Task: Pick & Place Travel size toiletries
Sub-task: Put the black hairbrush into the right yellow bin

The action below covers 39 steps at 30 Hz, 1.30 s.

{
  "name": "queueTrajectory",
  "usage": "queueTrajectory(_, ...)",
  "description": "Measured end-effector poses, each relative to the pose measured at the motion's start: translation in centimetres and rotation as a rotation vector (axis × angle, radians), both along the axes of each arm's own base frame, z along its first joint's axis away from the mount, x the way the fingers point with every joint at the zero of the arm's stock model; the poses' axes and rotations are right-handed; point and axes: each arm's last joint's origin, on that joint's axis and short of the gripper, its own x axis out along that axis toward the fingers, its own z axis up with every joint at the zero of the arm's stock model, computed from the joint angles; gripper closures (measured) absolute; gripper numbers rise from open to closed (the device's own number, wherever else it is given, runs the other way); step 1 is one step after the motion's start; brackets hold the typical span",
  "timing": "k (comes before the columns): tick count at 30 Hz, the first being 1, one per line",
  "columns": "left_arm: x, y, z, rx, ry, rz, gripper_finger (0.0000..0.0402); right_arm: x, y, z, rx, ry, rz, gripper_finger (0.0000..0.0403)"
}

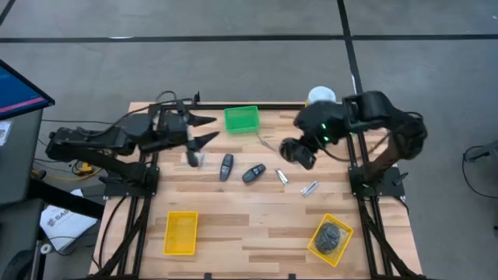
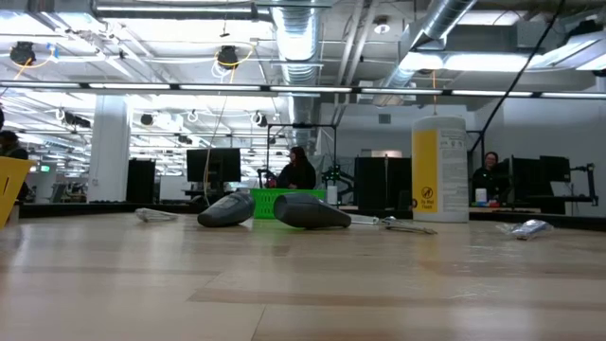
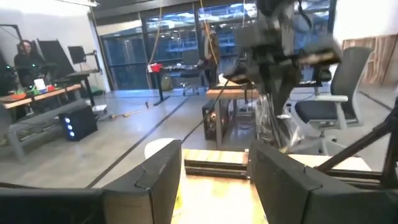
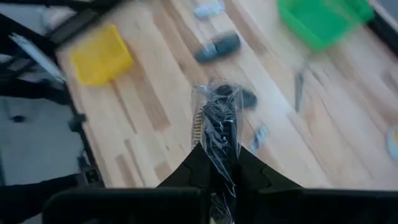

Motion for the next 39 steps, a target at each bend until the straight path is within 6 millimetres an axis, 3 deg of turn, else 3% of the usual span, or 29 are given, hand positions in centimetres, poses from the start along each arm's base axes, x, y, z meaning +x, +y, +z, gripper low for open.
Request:
queueTrajectory(4,-2.1,0.2,-0.7,-0.043,-0.031,-0.003,0.0231,-2.0,2.4,-1.9,0.035,0.07,-0.054,0.0385)
queueTrajectory(9,-3.8,0.3,-2.0,-0.13,-0.07,-0.009,0.0245,-4.5,6.0,-6.1,0.087,0.208,-0.077,0.0385)
queueTrajectory(15,-4.7,0.3,-3.2,-0.193,-0.088,-0.017,0.0254,-8.2,10.7,-11.0,0.125,0.368,-0.092,0.0385)
queueTrajectory(22,-4.4,0.2,-3.7,-0.202,-0.074,-0.021,0.0255,-10.1,15.2,-14.1,0.256,0.305,-0.046,0.0385)
queueTrajectory(32,-3.9,0.2,-3.9,-0.203,-0.063,-0.02,0.0257,-10.5,17.7,-19.5,0.273,0.375,-0.025,0.0385)
queueTrajectory(39,-4.0,0.2,-3.9,-0.209,-0.068,-0.021,0.0257,-10.2,18.4,-21.2,0.332,0.331,0.0,0.0384)
